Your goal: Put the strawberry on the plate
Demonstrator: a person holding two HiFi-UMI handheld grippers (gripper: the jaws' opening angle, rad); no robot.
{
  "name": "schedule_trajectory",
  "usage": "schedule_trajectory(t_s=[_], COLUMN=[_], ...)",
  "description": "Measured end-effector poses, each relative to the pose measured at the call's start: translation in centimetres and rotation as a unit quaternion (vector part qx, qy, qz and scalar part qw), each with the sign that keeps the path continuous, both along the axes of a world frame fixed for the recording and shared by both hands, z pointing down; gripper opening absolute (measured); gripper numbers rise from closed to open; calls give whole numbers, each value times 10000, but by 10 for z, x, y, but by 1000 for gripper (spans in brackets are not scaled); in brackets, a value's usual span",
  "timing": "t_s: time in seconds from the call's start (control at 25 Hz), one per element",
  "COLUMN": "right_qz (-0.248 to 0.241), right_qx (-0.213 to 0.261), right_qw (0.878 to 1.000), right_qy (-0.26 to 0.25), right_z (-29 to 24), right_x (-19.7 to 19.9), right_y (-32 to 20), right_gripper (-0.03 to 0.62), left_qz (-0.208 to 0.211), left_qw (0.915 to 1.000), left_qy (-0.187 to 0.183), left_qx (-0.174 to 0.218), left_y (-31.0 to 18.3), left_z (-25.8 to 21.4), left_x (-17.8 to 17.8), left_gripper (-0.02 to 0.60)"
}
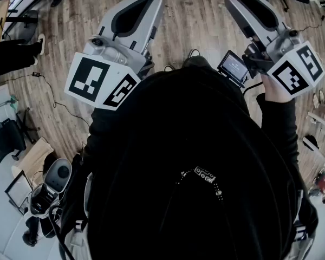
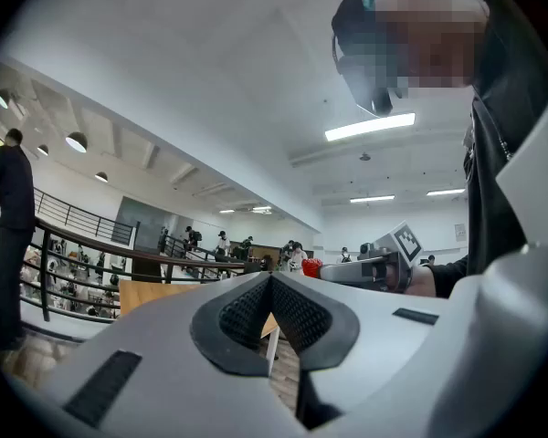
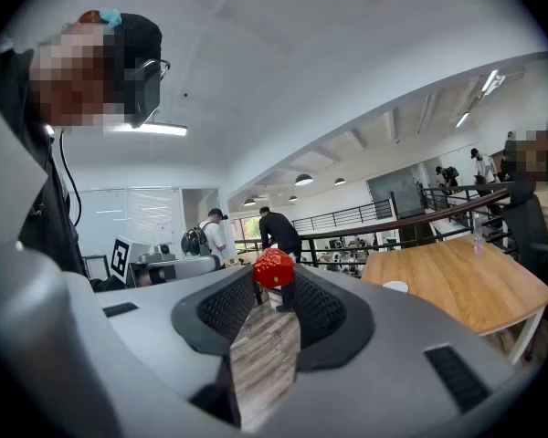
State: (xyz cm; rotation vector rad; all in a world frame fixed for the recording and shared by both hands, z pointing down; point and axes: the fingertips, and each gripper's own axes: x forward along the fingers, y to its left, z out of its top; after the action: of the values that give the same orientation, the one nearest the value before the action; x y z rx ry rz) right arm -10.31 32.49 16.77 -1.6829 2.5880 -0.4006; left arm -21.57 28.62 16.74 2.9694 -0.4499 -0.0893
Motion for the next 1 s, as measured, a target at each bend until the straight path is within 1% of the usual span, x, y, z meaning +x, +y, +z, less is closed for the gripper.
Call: schedule_trajectory(t_s=[0.16,0.24,0.36,0.44,0.56,0.68,0.72,0.8,0.88,1.0], right_qz=[32,7,-64,-5,275,842,958,955,921,1096], right_qx=[-40,-42,-19,-70,-233,-388,-421,-488,-499,-345], right_qw=[10000,10000,9988,9973,9964,9928,9916,9911,9909,9906], right_qy=[-65,5,494,732,771,762,757,793,848,740], right_z=[10,18,23,18,18,34,40,48,41,26], right_x=[-11,-16,-24,-25,-15,7,10,10,12,26], right_y=[-6,-9,-16,-23,-22,-17,-15,-8,-2,-5], right_gripper=[141,141,143,141,143,143,143,143,143,143], left_qz=[36,23,-21,-49,12,28,19,14,-15,-47], left_qw=[9999,9997,9993,9991,9992,9992,9991,9988,9985,9984], left_qy=[-129,-213,-294,-327,-213,-141,-145,-191,-273,-379], left_qx=[-93,-151,-214,-270,-342,-377,-396,-456,-475,-409], left_y=[-1,-2,-5,-8,-7,-9,-10,-6,-1,-1], left_z=[7,18,25,21,16,20,24,32,34,32], left_x=[-6,-6,2,6,9,18,20,22,23,33], left_gripper=[-2,-2,-2,-2,-2,-2,-2,-2,-2,-2])
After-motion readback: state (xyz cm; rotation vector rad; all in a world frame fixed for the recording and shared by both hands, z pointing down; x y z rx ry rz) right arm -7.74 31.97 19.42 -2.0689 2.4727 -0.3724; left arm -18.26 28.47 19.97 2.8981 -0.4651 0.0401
